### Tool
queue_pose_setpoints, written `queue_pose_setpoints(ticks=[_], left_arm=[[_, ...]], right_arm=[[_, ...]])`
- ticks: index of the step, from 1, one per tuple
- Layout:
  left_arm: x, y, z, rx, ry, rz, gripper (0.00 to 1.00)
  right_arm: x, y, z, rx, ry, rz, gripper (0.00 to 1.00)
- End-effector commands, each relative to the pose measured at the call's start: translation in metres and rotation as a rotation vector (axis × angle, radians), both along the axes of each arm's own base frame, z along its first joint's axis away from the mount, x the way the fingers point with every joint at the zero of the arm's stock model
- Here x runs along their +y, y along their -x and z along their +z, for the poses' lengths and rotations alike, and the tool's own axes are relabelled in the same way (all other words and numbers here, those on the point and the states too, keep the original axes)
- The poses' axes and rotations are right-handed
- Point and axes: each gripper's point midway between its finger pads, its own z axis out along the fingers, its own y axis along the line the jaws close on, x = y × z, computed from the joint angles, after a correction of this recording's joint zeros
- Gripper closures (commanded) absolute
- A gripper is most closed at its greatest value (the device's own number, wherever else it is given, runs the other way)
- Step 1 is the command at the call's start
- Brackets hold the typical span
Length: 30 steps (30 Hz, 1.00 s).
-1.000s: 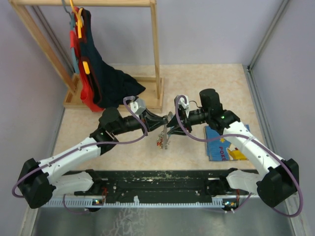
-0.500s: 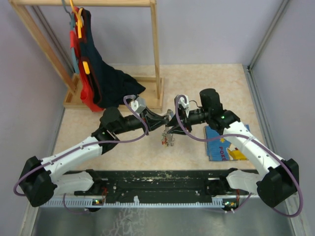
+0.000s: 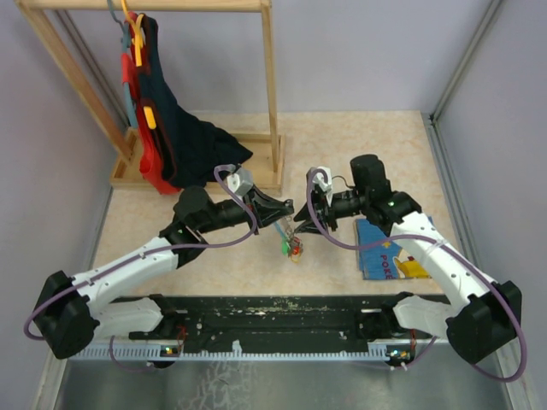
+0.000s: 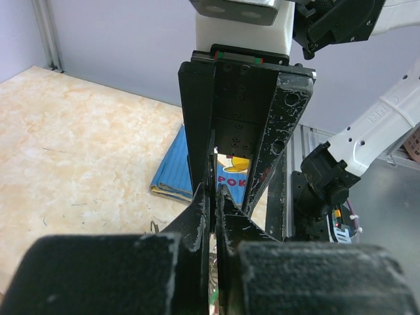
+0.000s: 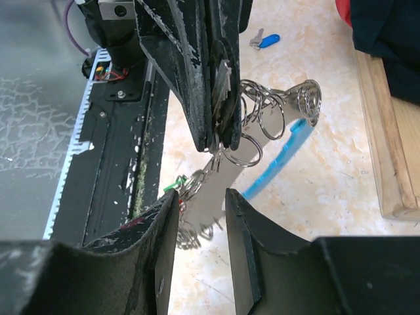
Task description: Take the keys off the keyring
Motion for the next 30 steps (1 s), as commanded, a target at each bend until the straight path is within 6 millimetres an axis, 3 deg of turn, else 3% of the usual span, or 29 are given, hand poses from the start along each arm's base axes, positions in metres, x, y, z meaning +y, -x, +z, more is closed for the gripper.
queue_pose_setpoints(ticks=[1, 20, 27, 30], left_arm=[[0.0, 0.0, 0.018, -0.043, 0.061, -0.008, 1.0], [-0.013, 0.004, 0.015, -0.019, 0.073, -0.083, 1.0], [-0.014, 0.005, 0.013, -0.014, 0.072, -0.087, 1.0], [-0.013, 0.005, 0.013, -0.013, 0.071, -0.087, 1.0]], right_arm=[[0.0, 0.0, 0.034, -0.109, -0.06, 0.026, 0.65], [0.001, -0.011, 0.036, -0.111, -0.055, -0.032, 0.69], [0.001, -0.012, 0.035, -0.113, -0.053, -0.041, 0.76], [0.001, -0.014, 0.034, -0.113, -0.052, -0.045, 0.85]])
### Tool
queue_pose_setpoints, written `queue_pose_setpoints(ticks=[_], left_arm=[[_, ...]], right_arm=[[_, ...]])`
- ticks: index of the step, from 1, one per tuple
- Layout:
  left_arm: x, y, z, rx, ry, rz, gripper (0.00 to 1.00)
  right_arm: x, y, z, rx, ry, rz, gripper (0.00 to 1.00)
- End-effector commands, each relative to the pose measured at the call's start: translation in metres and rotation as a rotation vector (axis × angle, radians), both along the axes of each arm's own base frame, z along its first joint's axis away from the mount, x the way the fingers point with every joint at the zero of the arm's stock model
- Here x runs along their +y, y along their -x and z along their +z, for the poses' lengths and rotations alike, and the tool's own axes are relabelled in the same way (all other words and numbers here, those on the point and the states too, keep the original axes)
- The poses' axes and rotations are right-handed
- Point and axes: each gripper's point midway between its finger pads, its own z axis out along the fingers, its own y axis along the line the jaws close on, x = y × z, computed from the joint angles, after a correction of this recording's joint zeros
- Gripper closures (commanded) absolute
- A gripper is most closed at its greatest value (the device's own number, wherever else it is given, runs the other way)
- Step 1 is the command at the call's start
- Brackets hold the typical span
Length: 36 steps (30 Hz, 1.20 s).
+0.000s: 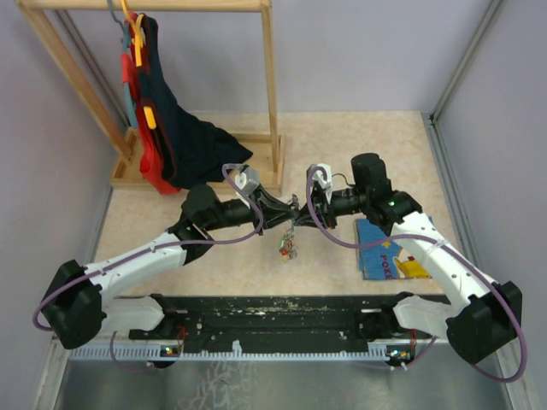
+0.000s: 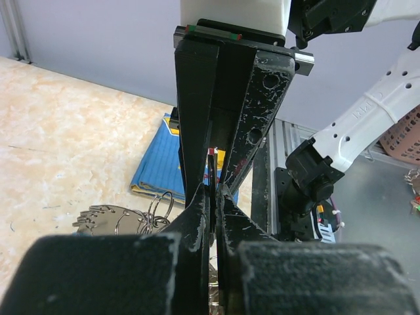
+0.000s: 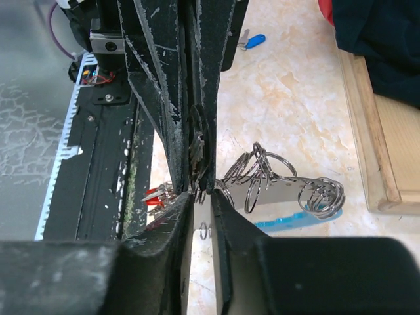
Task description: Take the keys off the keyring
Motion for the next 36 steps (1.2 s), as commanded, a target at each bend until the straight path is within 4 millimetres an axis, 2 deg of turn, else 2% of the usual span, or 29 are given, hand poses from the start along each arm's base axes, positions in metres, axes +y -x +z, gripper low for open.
queue_pose_setpoints(ticks=[1, 4, 9, 13, 19, 24, 31, 36], left_arm=[[0.0, 0.002, 0.025, -0.063, 0.069, -0.014, 1.0], [0.001, 0.003, 0.026, -0.066, 0.071, -0.011, 1.0], [0.008, 0.001, 0.027, -0.086, 0.078, 0.025, 1.0], [0.022, 0.004, 0.022, -0.118, 0.105, 0.078, 1.0], [0.043, 0.0, 0.007, -0.117, 0.136, 0.185, 1.0], [0.045, 0.0, 0.0, -0.112, 0.127, 0.183, 1.0], [0.043, 0.001, 0.023, -0.155, 0.142, 0.168, 1.0], [0.036, -0.001, 0.032, -0.166, 0.128, 0.146, 1.0]], right_arm=[[0.0, -0.006, 0.03, -0.097, -0.053, -0.011, 0.89], [0.0, -0.007, 0.03, -0.097, -0.051, -0.016, 1.0], [0.0, -0.004, 0.032, -0.091, -0.057, -0.004, 1.0], [0.0, 0.0, 0.036, -0.08, -0.072, 0.02, 1.0], [-0.002, 0.001, 0.036, -0.073, -0.079, 0.026, 1.0], [-0.002, 0.001, 0.034, -0.072, -0.08, 0.029, 1.0], [-0.002, -0.002, 0.025, -0.067, -0.069, 0.025, 1.0], [-0.001, -0.002, 0.02, -0.057, -0.065, 0.029, 1.0]])
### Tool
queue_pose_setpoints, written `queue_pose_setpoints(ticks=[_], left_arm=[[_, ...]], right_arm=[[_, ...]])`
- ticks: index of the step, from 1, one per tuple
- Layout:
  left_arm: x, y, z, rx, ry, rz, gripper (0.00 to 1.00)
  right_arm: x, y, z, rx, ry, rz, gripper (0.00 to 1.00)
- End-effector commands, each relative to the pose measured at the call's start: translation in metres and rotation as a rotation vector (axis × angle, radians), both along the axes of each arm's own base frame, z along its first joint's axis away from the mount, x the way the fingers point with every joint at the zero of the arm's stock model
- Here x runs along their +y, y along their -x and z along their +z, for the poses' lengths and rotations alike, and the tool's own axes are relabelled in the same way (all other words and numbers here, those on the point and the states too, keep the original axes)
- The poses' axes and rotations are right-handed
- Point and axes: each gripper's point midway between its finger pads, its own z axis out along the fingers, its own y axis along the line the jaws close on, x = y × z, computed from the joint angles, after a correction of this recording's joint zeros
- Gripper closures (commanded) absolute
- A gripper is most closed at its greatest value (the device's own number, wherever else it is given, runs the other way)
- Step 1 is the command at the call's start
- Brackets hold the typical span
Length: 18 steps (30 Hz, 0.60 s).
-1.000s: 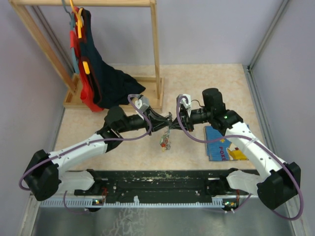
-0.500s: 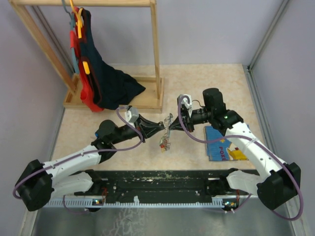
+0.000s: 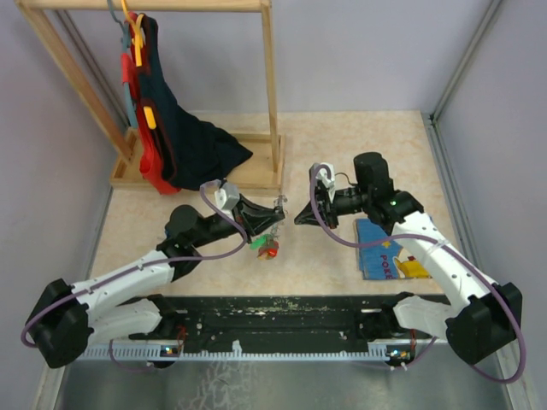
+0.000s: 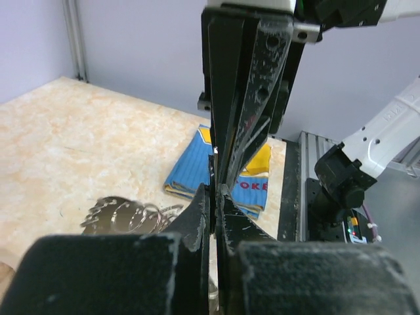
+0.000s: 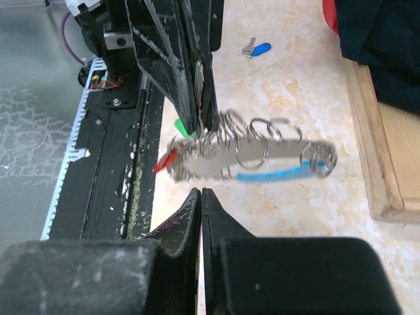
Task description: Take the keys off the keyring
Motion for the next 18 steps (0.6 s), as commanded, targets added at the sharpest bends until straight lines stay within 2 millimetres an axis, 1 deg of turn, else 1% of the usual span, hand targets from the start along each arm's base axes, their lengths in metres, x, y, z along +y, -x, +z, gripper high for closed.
queue_pose_setpoints(ticks=[1, 4, 5, 7, 8, 12, 18], left_arm=[[-0.002, -0.002, 0.044, -0.098, 0.058, -0.009, 1.0], [-0.006, -0.006, 0.041, -0.092, 0.029, -0.009, 1.0], [-0.007, -0.007, 0.041, -0.089, 0.022, -0.01, 1.0], [-0.009, -0.007, 0.04, -0.085, 0.012, -0.018, 1.0], [-0.01, -0.007, 0.04, -0.084, 0.012, -0.022, 1.0], [-0.012, -0.005, 0.042, -0.073, 0.017, -0.04, 1.0], [-0.015, -0.005, 0.046, -0.054, 0.04, -0.057, 1.0]], right_arm=[[0.001, -0.003, 0.014, -0.06, -0.038, 0.011, 1.0], [0.001, -0.002, 0.014, -0.054, -0.041, 0.018, 1.0], [0.001, -0.001, 0.014, -0.049, -0.044, 0.022, 0.98], [0.002, 0.001, 0.017, -0.038, -0.056, 0.033, 0.9], [0.003, 0.003, 0.018, -0.028, -0.065, 0.043, 0.88], [0.006, 0.011, 0.024, 0.007, -0.099, 0.092, 0.83], [0.008, 0.012, 0.02, 0.009, -0.094, 0.095, 0.73]])
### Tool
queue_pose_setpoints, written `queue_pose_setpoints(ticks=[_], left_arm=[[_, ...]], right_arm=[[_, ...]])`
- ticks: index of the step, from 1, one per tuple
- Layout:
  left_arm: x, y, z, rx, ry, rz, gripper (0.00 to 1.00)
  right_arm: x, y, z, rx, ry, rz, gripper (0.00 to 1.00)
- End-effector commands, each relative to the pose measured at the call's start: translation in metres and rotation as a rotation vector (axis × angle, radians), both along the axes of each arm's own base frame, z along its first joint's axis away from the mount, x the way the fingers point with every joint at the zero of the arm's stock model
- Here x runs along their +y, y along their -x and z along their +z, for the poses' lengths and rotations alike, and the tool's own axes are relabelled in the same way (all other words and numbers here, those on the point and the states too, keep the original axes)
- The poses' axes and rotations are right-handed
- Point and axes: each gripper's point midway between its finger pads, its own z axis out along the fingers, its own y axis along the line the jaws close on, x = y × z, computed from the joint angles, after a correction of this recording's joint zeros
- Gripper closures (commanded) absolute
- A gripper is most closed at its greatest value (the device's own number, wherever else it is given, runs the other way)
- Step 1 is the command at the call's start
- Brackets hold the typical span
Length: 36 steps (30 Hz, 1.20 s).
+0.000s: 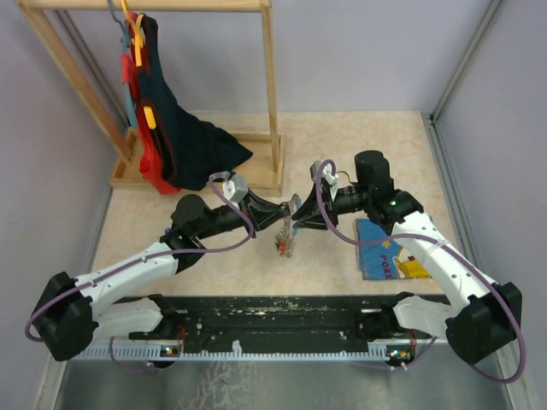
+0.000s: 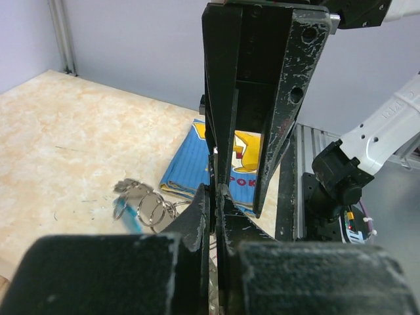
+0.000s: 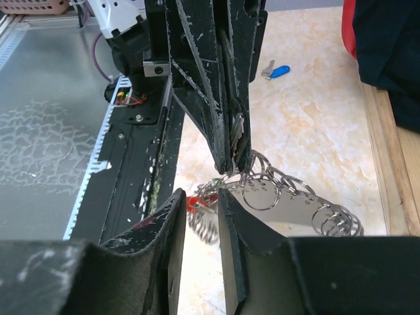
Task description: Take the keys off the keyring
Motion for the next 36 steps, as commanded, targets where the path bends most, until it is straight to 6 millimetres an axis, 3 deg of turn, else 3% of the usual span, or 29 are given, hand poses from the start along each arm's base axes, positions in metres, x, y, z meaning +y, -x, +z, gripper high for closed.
queue_pose_setpoints(ticks=[1, 8, 15, 36], left_arm=[[-0.002, 0.002, 0.037, -0.047, 0.085, -0.026, 1.0], [-0.005, 0.003, 0.04, -0.034, 0.101, -0.044, 1.0], [-0.007, 0.003, 0.04, -0.022, 0.108, -0.051, 1.0], [-0.014, 0.003, 0.036, 0.004, 0.119, -0.086, 1.0]], right_arm=[[0.003, 0.002, 0.005, -0.024, -0.031, 0.033, 0.72], [0.007, 0.002, -0.001, -0.034, -0.013, 0.03, 0.7], [0.006, -0.015, -0.009, -0.065, 0.031, -0.062, 0.7], [0.01, -0.011, -0.012, -0.066, 0.032, -0.047, 0.72]])
